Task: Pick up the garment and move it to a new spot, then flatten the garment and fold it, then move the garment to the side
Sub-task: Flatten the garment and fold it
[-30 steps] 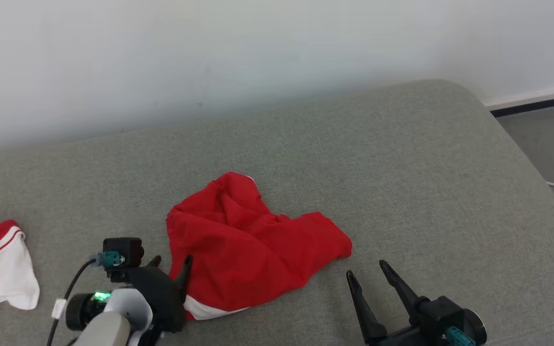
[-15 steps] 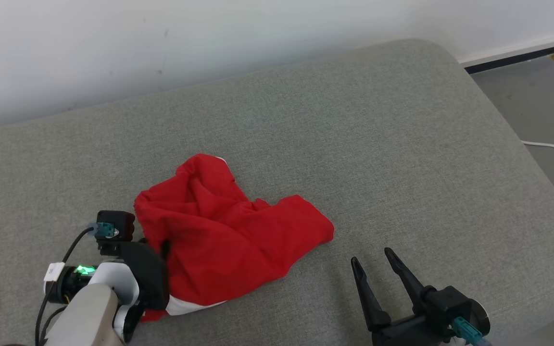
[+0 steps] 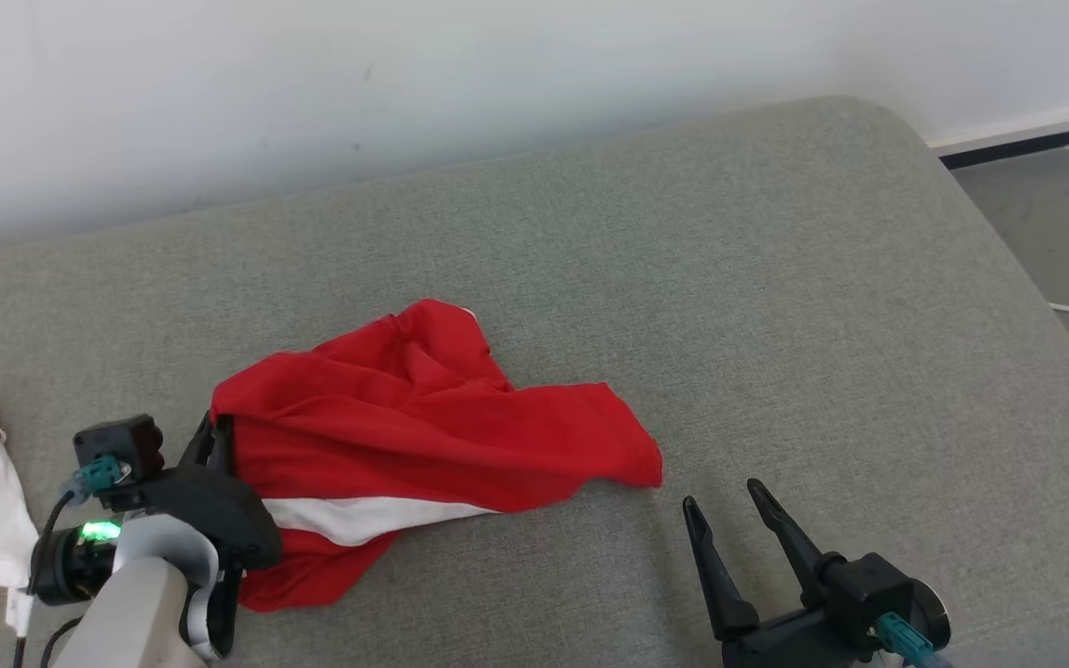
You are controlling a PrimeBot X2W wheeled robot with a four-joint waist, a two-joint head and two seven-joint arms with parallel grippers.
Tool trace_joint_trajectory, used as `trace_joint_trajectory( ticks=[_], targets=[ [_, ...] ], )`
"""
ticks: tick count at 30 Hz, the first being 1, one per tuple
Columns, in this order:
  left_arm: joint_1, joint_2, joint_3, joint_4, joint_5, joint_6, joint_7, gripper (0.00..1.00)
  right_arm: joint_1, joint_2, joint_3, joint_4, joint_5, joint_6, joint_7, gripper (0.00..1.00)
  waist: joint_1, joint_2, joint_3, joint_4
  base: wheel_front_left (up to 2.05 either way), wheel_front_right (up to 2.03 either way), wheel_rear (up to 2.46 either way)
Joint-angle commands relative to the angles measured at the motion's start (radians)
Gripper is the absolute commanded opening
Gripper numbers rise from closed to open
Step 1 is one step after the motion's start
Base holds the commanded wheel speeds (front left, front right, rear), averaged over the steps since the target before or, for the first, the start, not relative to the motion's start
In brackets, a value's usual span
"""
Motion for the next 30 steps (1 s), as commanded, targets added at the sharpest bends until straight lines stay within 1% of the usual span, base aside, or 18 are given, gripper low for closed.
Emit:
trace_joint_trajectory(
  ticks=[1,3,4,5,10,13,15,17,20,23,27,30],
  targets=[
    [0.011,0.002,0.005,0.003,-0.006,0.002,-0.015,0.00,0.005,-0.001,0.001,0.001,-0.002,-0.003,-0.004,1.00,0.0000,-0.0001,-0.008,0.008,0.00,0.00,0.00],
    [0.012,0.004,0.010,0.014,-0.010,0.002,-0.029,0.00,0.004,-0.001,0.004,0.003,-0.001,-0.003,-0.004,1.00,0.0000,-0.0001,-0.011,0.011,0.00,0.00,0.00],
    [0.018,-0.003,0.010,0.019,-0.015,-0.005,-0.035,0.08,0.004,-0.001,0.005,0.004,-0.001,-0.003,-0.004,1.00,0.0000,-0.0001,-0.015,0.012,0.00,0.00,0.00],
    [0.022,-0.007,0.008,0.023,-0.016,-0.008,-0.038,1.00,0.005,-0.001,0.006,0.005,0.000,-0.003,-0.004,1.00,0.0000,-0.0001,-0.017,0.013,0.00,0.00,0.00],
    [0.055,-0.016,0.015,0.019,-0.024,-0.035,-0.082,1.00,0.016,-0.001,0.000,0.012,-0.005,-0.003,-0.004,1.00,0.0000,-0.0001,-0.042,0.017,0.00,0.00,0.00],
    [0.100,-0.020,0.027,-0.025,-0.015,-0.054,-0.100,1.00,0.024,-0.001,-0.009,0.014,-0.009,-0.003,-0.001,1.00,0.0000,-0.0001,-0.063,0.023,0.00,0.00,0.00],
    [0.139,-0.022,0.052,-0.088,-0.002,-0.053,-0.105,1.00,0.035,-0.001,-0.020,0.014,-0.015,-0.003,0.002,1.00,0.0000,-0.0001,-0.078,0.031,0.00,0.00,0.00],
    [0.193,-0.028,0.091,-0.190,0.026,-0.051,-0.105,1.00,0.042,-0.001,-0.033,0.012,-0.020,-0.003,0.003,1.00,0.0000,-0.0001,-0.088,0.043,0.00,0.00,0.00],
    [0.294,-0.047,0.148,-0.336,0.078,-0.051,-0.104,1.00,0.054,-0.001,-0.052,0.008,-0.028,-0.003,0.006,1.00,0.0000,-0.0001,-0.102,0.063,0.00,0.00,0.00],
    [0.377,-0.070,0.189,-0.447,0.136,-0.061,-0.104,1.00,0.065,-0.001,-0.073,0.004,-0.039,-0.003,0.010,1.00,0.0000,-0.0001,-0.117,0.087,0.00,0.00,0.00],
    [0.477,-0.094,0.235,-0.542,0.206,-0.068,-0.104,1.00,0.079,-0.001,-0.098,0.000,-0.053,-0.003,0.017,1.00,0.0000,-0.0001,-0.136,0.116,0.00,0.00,0.00],
    [0.537,-0.118,0.260,-0.591,0.241,-0.066,-0.104,1.00,0.089,-0.001,-0.116,0.000,-0.062,-0.003,0.018,1.00,0.0000,-0.0001,-0.149,0.136,0.00,0.00,0.00]
  ],
)
